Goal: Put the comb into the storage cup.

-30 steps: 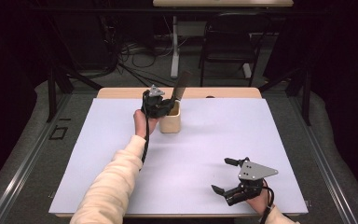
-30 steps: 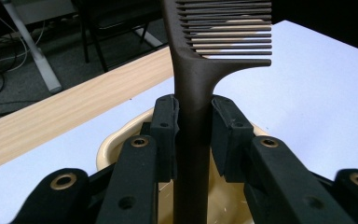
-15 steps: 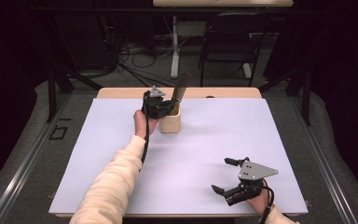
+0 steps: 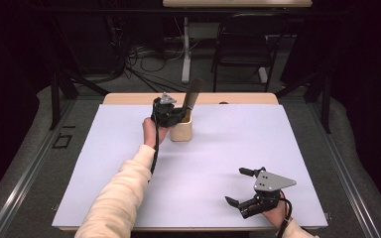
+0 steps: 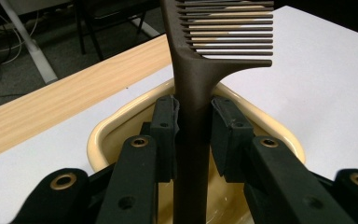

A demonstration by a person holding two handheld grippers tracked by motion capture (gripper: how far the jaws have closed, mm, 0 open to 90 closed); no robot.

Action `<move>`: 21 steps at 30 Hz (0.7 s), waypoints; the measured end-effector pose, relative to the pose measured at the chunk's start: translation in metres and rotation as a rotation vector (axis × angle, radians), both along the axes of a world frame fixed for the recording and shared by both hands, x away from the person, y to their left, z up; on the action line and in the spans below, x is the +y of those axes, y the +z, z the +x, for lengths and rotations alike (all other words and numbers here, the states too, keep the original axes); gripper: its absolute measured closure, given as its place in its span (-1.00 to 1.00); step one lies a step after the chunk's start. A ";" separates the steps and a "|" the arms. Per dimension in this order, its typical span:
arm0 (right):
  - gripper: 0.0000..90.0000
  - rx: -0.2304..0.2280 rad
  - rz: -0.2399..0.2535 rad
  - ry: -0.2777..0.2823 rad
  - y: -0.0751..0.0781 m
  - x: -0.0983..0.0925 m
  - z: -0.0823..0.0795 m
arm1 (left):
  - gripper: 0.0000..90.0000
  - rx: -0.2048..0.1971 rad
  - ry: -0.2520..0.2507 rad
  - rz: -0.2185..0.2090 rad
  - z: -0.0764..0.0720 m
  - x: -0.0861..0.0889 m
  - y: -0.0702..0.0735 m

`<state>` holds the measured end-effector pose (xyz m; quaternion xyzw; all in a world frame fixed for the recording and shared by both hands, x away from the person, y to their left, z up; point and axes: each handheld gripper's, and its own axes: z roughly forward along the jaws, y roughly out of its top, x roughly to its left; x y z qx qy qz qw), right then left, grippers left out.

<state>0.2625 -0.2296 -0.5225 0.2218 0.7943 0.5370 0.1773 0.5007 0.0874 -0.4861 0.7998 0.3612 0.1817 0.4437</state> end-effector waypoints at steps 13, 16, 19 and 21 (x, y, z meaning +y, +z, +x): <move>-1.00 0.000 0.002 0.000 0.000 0.000 0.000 | 0.60 0.007 -0.012 0.024 0.001 -0.001 -0.001; -1.00 0.001 0.003 0.000 0.000 0.000 0.000 | 0.60 0.007 -0.015 0.023 0.001 -0.001 -0.001; -1.00 0.001 0.003 0.000 0.000 0.000 0.000 | 0.60 0.011 -0.014 0.024 0.002 -0.002 -0.002; -1.00 0.000 0.003 -0.001 0.000 0.000 0.000 | 0.60 0.012 -0.015 0.030 0.002 -0.002 -0.003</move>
